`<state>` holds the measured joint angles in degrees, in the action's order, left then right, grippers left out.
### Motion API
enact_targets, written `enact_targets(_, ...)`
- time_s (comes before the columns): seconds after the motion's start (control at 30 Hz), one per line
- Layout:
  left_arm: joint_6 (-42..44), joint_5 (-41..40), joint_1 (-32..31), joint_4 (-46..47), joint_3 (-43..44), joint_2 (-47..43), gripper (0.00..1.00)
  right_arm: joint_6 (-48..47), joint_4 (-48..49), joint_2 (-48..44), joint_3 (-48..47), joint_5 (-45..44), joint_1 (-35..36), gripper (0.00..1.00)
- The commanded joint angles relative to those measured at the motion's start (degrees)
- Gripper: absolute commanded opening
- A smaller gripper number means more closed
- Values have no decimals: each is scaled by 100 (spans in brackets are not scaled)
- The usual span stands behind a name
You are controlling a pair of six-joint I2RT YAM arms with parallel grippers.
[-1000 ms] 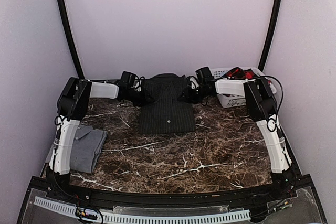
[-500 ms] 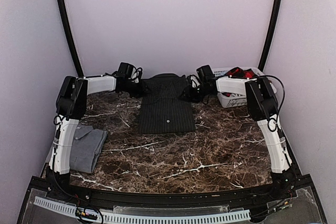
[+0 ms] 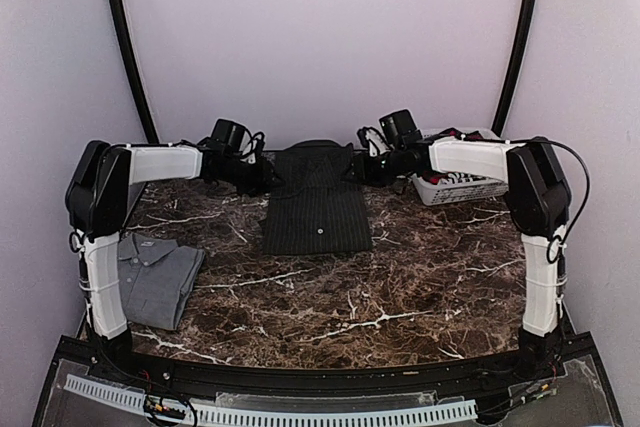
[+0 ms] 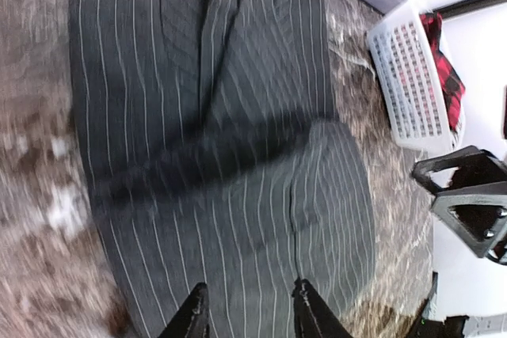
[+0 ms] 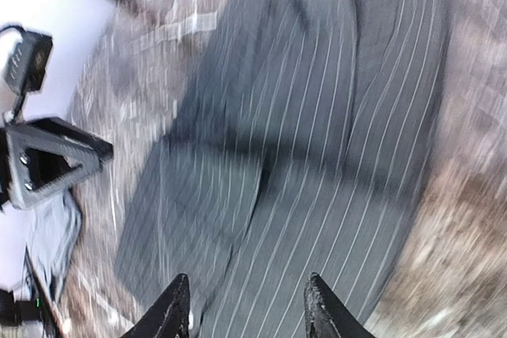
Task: Fold and stack the long sleeve shirts
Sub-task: Smooth out the 2/3-rectangle-folded shirt at the center of the board.
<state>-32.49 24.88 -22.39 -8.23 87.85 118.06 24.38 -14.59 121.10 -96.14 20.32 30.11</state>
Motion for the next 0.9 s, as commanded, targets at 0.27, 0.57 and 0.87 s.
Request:
enact_targets(0.27,-988,1090,-115,1648,-2917,-1273,28,800,1164,-708,2137,529,521,43)
enact_targets(0.57,-1128,1035,-169,1695,-3825,-1365,24,950,1418,-947,3182,333,610,43)
enact_targets(0.87,-754,584,-156,899,-3925,-1679,23,990,1308,-1535,3869,-135,518,43)
